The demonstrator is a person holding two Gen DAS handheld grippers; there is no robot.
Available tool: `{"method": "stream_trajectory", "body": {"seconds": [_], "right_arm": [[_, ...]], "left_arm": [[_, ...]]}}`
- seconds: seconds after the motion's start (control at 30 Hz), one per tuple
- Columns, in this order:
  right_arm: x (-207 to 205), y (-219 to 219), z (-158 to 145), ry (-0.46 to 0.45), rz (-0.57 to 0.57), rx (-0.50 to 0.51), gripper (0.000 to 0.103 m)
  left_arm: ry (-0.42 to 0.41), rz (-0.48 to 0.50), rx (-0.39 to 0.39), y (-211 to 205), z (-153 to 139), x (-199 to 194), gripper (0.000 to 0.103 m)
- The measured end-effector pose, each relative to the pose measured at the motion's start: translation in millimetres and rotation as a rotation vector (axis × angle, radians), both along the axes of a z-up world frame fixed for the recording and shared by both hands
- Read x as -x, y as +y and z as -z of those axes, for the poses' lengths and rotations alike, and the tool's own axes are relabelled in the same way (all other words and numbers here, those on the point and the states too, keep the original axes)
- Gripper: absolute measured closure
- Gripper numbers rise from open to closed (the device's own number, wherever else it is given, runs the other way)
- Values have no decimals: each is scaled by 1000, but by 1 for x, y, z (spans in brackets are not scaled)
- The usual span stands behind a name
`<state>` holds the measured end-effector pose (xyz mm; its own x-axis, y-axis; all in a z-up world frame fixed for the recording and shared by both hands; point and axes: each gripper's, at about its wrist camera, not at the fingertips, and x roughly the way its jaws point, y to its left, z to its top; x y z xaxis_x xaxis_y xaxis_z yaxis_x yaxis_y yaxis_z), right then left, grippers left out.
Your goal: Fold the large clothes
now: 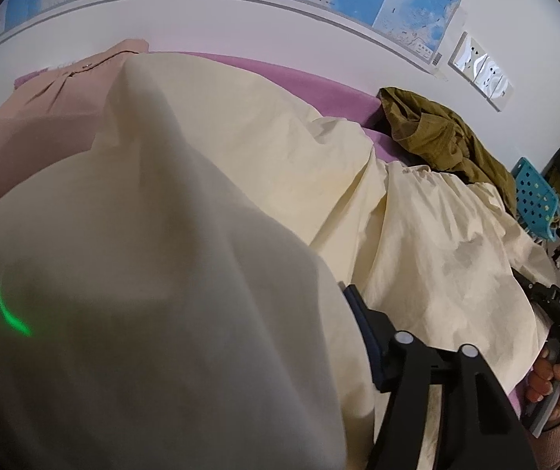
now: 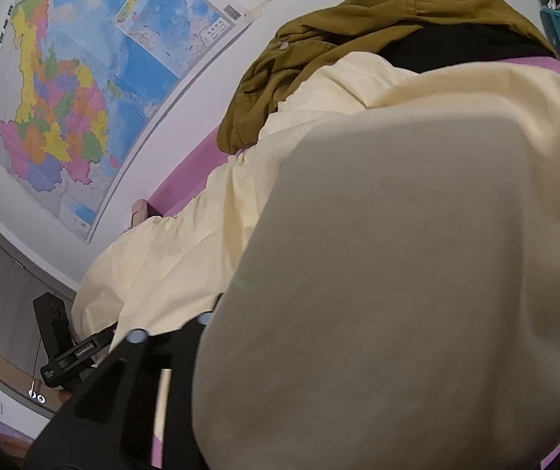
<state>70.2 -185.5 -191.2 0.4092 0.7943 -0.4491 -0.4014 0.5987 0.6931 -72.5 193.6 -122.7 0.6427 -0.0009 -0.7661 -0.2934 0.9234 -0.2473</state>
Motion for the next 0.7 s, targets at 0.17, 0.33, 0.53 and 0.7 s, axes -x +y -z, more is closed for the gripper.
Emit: {"method": "stream_trajectory", "body": {"seconds": [0.17,0.33,0.53,0.7], "right_arm": [[7,-1,-18,-34,-25,-45,90],[18,-1,-56,-112,-31,-56,92],[27,7,-95,-201,-56,-66,92],[30,18,-121,-256,-74,-88,92]], "left_arm": [[3,6,-1,1,-6,1,73],[-33,19,-31,0,-28,4,83],[-86,44,-78,1,-57,7,86],[-125,41,-95,10,-75,8,86]]}}
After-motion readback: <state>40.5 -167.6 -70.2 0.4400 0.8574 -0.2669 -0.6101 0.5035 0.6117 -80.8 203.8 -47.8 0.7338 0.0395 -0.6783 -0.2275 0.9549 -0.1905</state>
